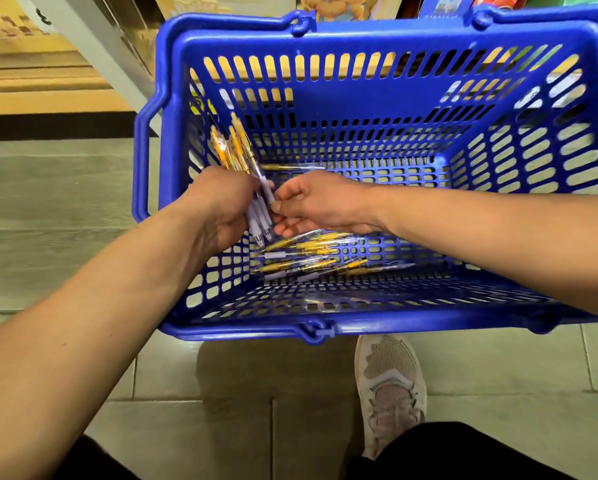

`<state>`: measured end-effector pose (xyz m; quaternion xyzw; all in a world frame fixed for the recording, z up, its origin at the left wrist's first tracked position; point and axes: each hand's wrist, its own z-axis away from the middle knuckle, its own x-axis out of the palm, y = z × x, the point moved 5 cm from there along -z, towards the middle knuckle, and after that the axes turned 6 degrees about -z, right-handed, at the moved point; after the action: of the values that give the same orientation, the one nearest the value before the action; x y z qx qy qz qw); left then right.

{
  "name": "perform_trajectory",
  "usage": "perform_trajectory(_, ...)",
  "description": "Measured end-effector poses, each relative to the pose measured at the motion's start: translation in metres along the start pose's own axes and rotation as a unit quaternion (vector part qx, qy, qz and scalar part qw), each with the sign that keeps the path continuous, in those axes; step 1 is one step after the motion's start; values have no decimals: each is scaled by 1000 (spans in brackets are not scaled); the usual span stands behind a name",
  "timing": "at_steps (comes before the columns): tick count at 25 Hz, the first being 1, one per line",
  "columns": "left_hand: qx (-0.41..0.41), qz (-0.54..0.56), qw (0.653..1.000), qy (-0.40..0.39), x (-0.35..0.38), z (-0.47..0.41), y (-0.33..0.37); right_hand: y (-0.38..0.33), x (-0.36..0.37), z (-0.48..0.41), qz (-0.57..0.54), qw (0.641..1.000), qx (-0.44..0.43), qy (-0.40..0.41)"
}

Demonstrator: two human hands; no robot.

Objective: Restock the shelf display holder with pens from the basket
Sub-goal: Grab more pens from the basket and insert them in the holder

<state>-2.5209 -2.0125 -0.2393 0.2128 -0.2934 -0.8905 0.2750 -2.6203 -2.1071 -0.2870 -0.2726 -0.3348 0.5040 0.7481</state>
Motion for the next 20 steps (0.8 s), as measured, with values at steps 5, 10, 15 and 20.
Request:
perform_trajectory(5,2,-3,1000,-9,3,2,-2,-2,3,4,16,999,-23,-36)
perform_trajectory(10,14,38,998,-54,7,10,5,36,-42,7,413,903,94,-72)
perform_trajectory(15,-24,80,987,-139,14,14,4,77,-52,9,690,714,73,-86)
perform_trajectory(20,-29,81,985,-149,11,10,2,82,-40,6,777,618,28,-119)
